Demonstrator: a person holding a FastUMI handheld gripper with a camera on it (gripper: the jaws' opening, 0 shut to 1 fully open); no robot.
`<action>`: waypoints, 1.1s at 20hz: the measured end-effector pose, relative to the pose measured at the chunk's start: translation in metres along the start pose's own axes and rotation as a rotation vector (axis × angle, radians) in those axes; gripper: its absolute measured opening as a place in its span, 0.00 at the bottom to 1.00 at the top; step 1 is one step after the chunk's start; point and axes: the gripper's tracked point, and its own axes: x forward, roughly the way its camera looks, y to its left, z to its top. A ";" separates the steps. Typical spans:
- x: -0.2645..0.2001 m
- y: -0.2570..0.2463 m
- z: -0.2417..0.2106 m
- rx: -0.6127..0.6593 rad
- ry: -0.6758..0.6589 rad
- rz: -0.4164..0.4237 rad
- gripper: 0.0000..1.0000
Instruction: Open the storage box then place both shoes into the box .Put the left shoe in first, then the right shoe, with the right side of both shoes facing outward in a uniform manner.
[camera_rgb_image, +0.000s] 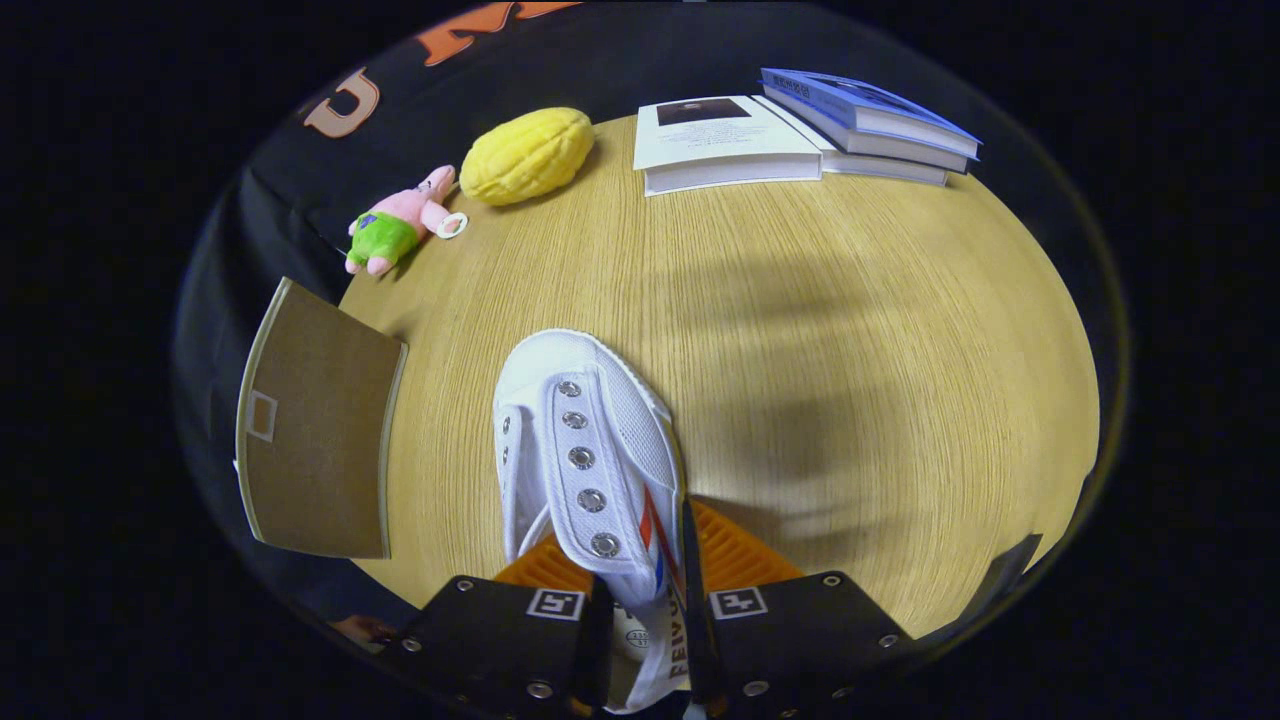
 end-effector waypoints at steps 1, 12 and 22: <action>-0.001 -0.002 0.001 0.007 -0.007 -0.010 0.22; -0.052 0.058 0.019 0.093 -0.091 0.035 0.07; -0.095 0.145 0.055 0.067 -0.186 0.079 0.01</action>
